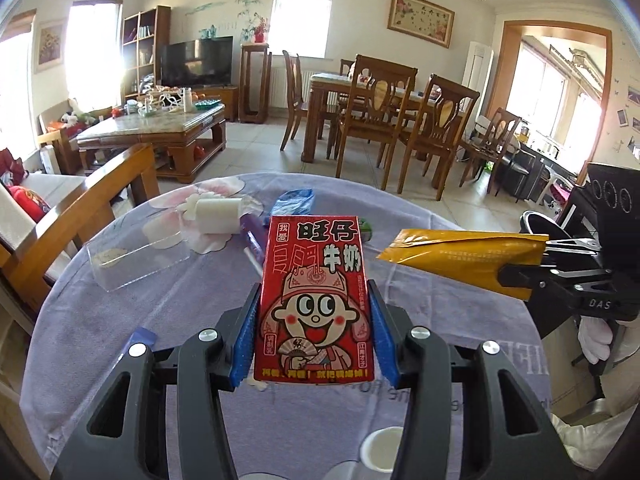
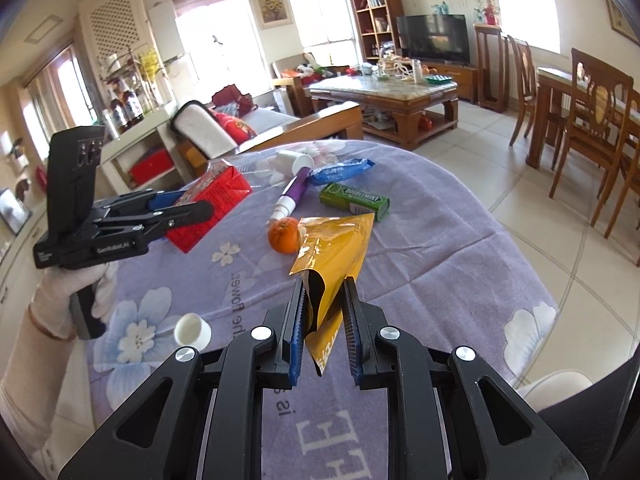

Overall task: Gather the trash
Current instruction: 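Carry the red box and yellow bag to the bin and open both tools, then move both tools back over the table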

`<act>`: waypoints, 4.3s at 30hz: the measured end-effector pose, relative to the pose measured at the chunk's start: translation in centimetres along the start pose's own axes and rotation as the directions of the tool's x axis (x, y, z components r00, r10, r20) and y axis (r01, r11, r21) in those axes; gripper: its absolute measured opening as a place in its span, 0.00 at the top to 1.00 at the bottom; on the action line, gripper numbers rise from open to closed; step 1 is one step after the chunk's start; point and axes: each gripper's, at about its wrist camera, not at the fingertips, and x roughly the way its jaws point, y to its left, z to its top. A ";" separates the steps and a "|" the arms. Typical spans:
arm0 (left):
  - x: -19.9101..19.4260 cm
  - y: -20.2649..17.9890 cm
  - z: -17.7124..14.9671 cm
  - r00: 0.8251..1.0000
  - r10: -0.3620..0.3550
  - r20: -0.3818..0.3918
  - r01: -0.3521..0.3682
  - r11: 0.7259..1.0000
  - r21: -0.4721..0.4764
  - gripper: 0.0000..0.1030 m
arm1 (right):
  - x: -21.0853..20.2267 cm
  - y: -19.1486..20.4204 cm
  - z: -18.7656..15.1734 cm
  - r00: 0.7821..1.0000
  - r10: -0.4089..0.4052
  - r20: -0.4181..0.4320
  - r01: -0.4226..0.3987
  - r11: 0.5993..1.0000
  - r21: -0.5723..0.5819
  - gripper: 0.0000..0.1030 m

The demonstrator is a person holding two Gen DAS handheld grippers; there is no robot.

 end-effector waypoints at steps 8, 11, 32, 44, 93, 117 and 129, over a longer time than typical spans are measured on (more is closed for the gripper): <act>-0.5 -7.2 1.5 0.995 -0.064 0.071 0.061 0.997 0.040 0.52 | -5.8 -2.2 -1.2 0.996 -0.059 0.065 0.059 0.998 0.001 0.82; -0.2 -10.1 2.2 0.992 -0.085 0.088 0.081 0.995 0.058 0.52 | -8.2 -3.8 -2.2 0.992 -0.092 0.089 0.090 0.996 0.025 0.82; 8.4 -30.6 4.6 0.920 -0.391 0.030 0.378 0.904 0.202 0.52 | -21.9 -19.3 -13.8 0.928 -0.363 0.084 0.309 0.876 0.371 0.82; 16.2 -38.9 2.5 0.867 -0.482 -0.124 0.498 0.838 0.225 0.52 | -25.2 -25.3 -20.8 0.896 -0.443 0.023 0.363 0.762 0.537 0.82; 8.5 -28.9 -1.4 0.966 -0.254 -0.052 0.259 0.952 0.162 0.33 | -19.8 -19.8 -17.2 0.948 -0.316 0.028 0.272 0.857 0.438 0.46; 0.2 -6.4 -7.9 0.970 0.197 -0.142 -0.217 0.965 -0.144 0.33 | -4.2 -1.6 -3.3 0.998 -0.022 0.053 0.019 0.998 0.060 0.46; 1.1 -5.9 -8.6 0.960 0.168 -0.222 -0.205 0.966 -0.155 0.34 | 2.7 3.3 1.2 0.999 0.032 -0.001 -0.032 0.998 -0.060 0.36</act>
